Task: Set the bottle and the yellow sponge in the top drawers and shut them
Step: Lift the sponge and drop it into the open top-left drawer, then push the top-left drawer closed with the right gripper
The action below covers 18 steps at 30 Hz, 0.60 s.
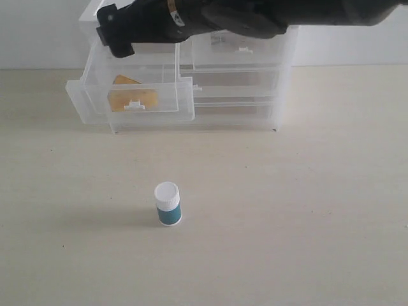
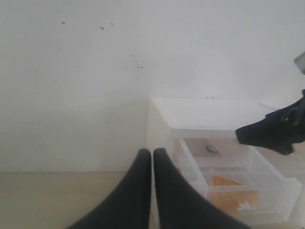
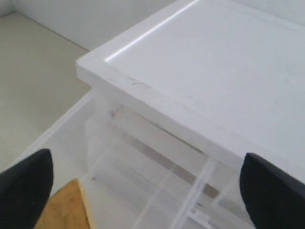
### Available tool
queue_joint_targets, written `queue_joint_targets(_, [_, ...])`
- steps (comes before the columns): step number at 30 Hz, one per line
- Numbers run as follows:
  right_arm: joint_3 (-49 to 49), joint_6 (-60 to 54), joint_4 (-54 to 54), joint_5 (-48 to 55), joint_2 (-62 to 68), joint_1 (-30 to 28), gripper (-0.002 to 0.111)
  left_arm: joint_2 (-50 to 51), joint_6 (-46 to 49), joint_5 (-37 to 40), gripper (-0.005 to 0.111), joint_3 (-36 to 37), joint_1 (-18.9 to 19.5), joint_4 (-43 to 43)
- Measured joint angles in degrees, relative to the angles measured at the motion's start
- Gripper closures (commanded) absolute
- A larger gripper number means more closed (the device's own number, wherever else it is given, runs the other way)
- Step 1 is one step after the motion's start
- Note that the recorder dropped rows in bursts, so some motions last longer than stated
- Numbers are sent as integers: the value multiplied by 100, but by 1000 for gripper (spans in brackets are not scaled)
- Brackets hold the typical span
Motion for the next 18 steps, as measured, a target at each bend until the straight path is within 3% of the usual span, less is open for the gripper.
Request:
queue_joint_targets(1, [0,-421,326,624,-280,85,66,0,0,0,103,0,0,11])
queue_joint_targets(2, [0,-821,515,947,-397,157,108,0,0,-28,103,0,0,11])
queue_joint_targets(5, [3,-2731,2102,1853,-761,766,104,0,0,-183,103,0,0,11])
queue_joint_targets(8, [443,-3150,2475,1460,-602,1114,104,0,0,-217,103,0,0,11])
queue_joint_targets(13, [817,-3175,2341,553,-137,1080,104,0,0,-240,103,0,0,11])
queue_joint_targets(18, [817,-2435,1205,33,172,864,104,0,0,-240,103,0,0,11])
